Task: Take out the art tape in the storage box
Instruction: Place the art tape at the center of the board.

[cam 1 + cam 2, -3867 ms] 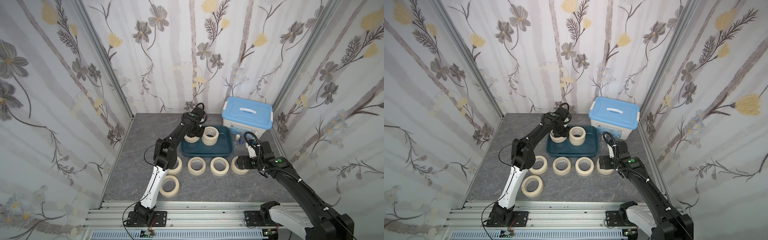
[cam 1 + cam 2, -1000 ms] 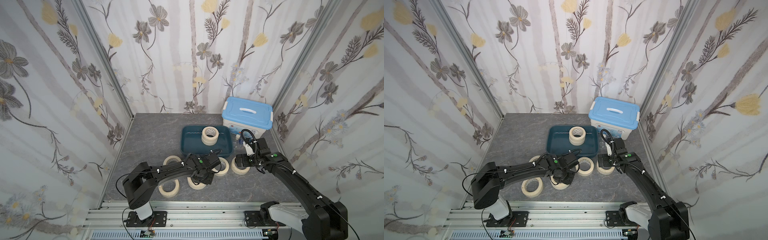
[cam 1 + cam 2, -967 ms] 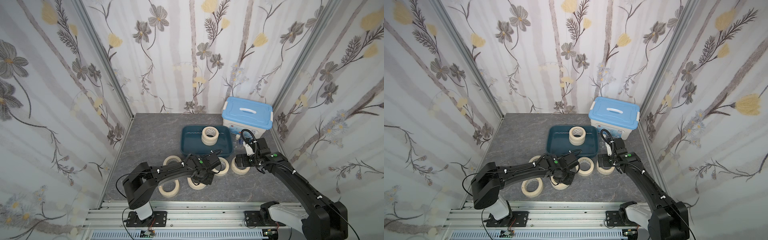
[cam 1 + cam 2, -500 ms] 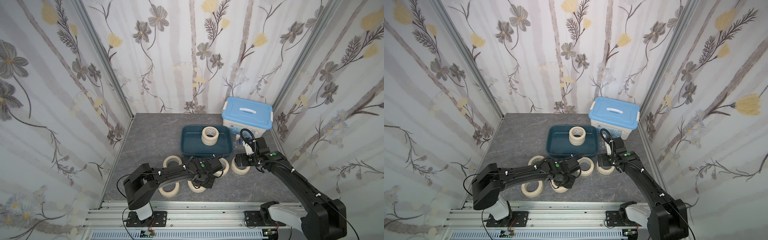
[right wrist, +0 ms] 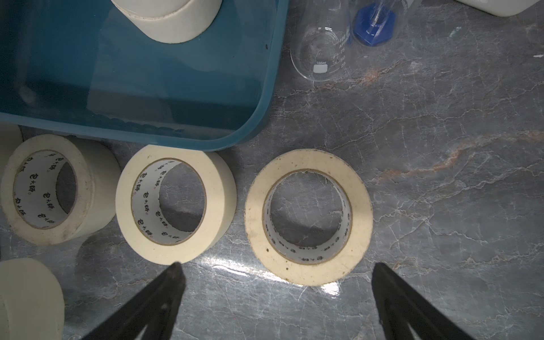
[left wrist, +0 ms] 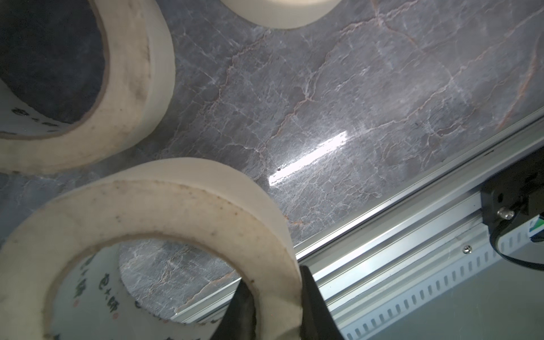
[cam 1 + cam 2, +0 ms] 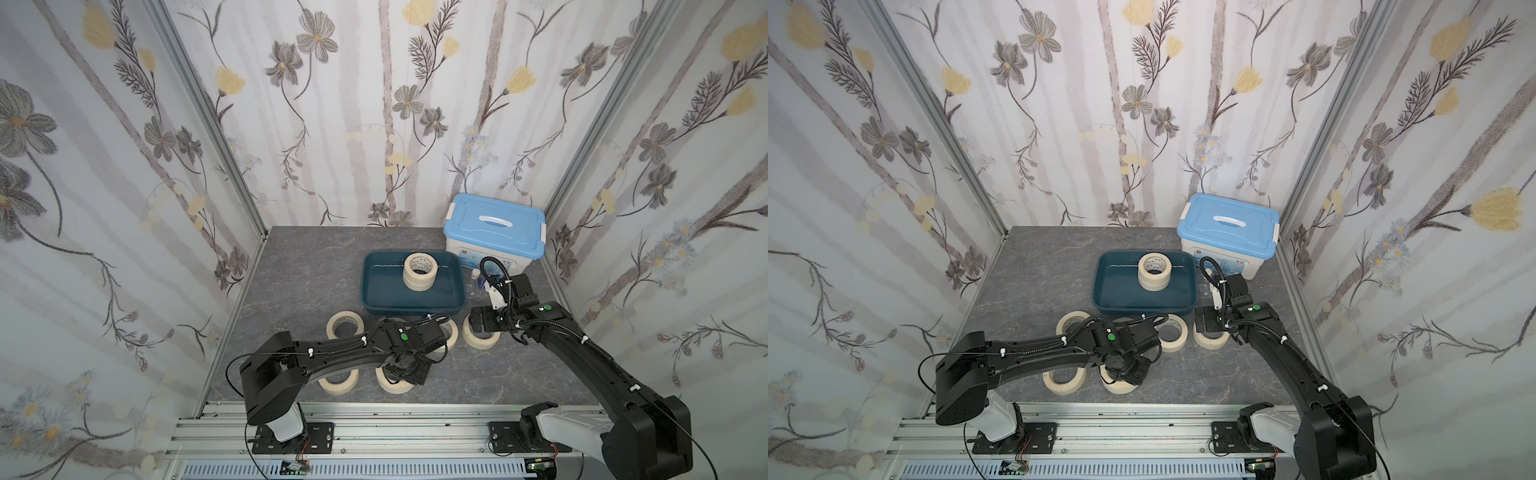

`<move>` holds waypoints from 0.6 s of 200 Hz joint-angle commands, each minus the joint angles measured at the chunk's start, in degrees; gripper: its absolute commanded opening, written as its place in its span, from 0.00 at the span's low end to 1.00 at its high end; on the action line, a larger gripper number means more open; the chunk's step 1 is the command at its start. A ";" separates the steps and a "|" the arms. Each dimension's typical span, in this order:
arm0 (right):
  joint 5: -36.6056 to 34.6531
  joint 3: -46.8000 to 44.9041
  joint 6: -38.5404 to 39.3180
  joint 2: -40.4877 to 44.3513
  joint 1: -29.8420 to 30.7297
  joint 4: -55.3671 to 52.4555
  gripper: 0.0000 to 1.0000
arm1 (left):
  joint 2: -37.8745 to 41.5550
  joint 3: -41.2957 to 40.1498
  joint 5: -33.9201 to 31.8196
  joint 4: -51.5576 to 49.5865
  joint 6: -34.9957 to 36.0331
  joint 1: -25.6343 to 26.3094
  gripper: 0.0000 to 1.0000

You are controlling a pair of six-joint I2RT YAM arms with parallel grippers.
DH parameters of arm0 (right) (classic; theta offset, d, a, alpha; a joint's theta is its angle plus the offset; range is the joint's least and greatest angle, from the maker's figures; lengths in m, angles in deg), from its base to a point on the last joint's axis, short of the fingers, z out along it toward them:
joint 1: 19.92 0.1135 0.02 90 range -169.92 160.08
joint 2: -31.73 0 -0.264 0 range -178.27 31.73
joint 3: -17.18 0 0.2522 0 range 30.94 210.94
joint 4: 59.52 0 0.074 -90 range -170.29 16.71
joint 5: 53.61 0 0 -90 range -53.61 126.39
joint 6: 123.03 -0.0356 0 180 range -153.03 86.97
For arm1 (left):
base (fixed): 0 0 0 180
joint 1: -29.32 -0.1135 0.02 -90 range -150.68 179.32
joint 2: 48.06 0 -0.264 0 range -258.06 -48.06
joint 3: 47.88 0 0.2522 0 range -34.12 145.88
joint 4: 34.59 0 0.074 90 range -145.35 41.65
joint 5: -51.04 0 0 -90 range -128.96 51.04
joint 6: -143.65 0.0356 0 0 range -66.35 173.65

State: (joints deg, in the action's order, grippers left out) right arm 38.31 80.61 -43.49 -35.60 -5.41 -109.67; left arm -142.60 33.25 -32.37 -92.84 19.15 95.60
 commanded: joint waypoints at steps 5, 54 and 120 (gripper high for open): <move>0.23 0.08 -0.26 0.00 0.03 1.08 1.00 | -1.05 -0.58 0.21 0.82 -0.99 -0.05 0.17; 0.02 -0.02 -0.26 0.53 -0.09 1.09 1.00 | -3.21 -1.50 -2.15 2.10 -0.58 -0.06 0.17; -0.06 -0.60 -0.35 1.10 -0.07 1.16 1.00 | -7.02 -0.90 -3.95 3.88 -0.70 -0.23 0.16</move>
State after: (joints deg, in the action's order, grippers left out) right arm 38.31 80.35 -43.51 -35.03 -5.52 -109.12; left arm -149.02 31.87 -34.45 -89.81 18.95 95.47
